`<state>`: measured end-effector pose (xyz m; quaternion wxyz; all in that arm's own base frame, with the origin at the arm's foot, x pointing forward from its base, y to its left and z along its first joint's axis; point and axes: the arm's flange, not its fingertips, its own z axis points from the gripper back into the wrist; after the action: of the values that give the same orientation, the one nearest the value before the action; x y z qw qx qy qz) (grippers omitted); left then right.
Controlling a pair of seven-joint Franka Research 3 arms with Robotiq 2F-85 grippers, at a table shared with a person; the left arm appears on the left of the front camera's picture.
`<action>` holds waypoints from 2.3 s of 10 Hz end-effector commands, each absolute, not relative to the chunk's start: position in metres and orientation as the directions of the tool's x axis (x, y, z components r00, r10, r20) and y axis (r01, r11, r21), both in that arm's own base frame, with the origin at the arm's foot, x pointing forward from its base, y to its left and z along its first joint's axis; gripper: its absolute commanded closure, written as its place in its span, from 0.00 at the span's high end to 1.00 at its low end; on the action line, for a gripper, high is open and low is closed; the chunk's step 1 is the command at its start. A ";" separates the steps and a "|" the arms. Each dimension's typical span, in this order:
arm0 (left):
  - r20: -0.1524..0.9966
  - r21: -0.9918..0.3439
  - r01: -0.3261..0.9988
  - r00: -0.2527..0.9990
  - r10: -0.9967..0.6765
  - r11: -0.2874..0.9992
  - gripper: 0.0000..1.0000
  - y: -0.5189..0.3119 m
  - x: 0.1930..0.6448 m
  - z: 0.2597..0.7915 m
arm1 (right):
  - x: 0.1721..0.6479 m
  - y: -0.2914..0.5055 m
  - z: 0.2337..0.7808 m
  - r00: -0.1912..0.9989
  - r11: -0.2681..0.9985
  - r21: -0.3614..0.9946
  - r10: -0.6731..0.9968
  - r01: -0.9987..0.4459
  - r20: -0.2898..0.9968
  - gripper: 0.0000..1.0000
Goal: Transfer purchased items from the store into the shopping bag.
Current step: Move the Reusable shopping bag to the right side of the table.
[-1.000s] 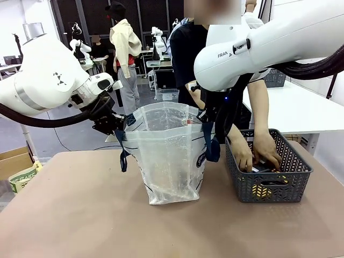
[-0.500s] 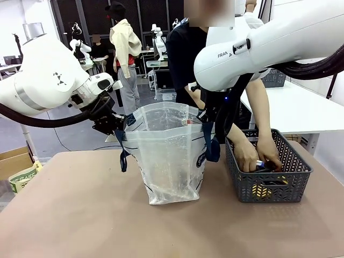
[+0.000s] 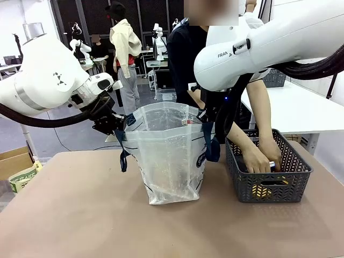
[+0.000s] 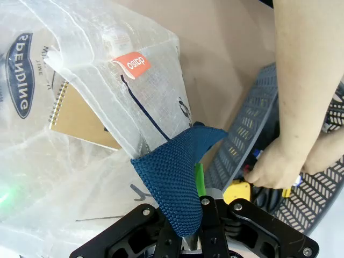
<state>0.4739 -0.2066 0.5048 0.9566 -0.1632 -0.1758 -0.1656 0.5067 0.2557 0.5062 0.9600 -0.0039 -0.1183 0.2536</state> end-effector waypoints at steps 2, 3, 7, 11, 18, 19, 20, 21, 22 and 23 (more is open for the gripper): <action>0.392 -0.253 0.373 0.883 -0.258 0.892 0.00 -0.206 0.474 0.506 | 0.507 0.254 0.507 0.844 0.872 -0.068 0.486 -0.484 0.226 0.00; 0.392 -0.253 0.373 0.883 -0.258 0.892 0.00 -0.206 0.474 0.506 | 0.507 0.254 0.507 0.844 0.872 -0.068 0.486 -0.484 0.226 0.00; 0.392 -0.253 0.373 0.883 -0.258 0.892 0.00 -0.206 0.474 0.506 | 0.507 0.254 0.507 0.844 0.872 -0.068 0.486 -0.484 0.226 0.00; 0.390 -0.254 0.374 0.883 -0.259 0.892 0.00 -0.207 0.474 0.505 | 0.506 0.256 0.507 0.838 0.868 -0.069 0.493 -0.491 0.236 0.00; 0.365 -0.205 0.400 0.878 -0.309 0.894 0.00 -0.204 0.479 0.503 | 0.501 0.249 0.506 0.839 0.871 -0.121 0.492 -0.477 0.231 0.00; 0.363 -0.205 0.404 0.877 -0.314 0.891 0.00 -0.204 0.480 0.503 | 0.501 0.248 0.505 0.840 0.871 -0.126 0.491 -0.475 0.228 0.00; 0.363 -0.205 0.408 0.876 -0.318 0.890 0.00 -0.204 0.481 0.502 | 0.501 0.248 0.505 0.843 0.872 -0.128 0.490 -0.473 0.224 0.00; 0.361 -0.206 0.406 0.877 -0.317 0.890 0.00 -0.204 0.481 0.502 | 0.501 0.248 0.505 0.844 0.873 -0.125 0.488 -0.472 0.223 0.00; 0.358 -0.213 0.410 0.877 -0.320 0.887 0.00 -0.205 0.481 0.503 | 0.501 0.248 0.504 0.843 0.872 -0.124 0.489 -0.473 0.224 0.00; 0.351 -0.217 0.418 0.876 -0.329 0.882 0.00 -0.206 0.481 0.503 | 0.500 0.249 0.504 0.839 0.869 -0.117 0.495 -0.481 0.225 0.00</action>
<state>0.4775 -0.2073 0.5031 0.9582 -0.1433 -0.1665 -0.1835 0.5062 0.2542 0.5061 0.9587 -0.0133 -0.1184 0.2581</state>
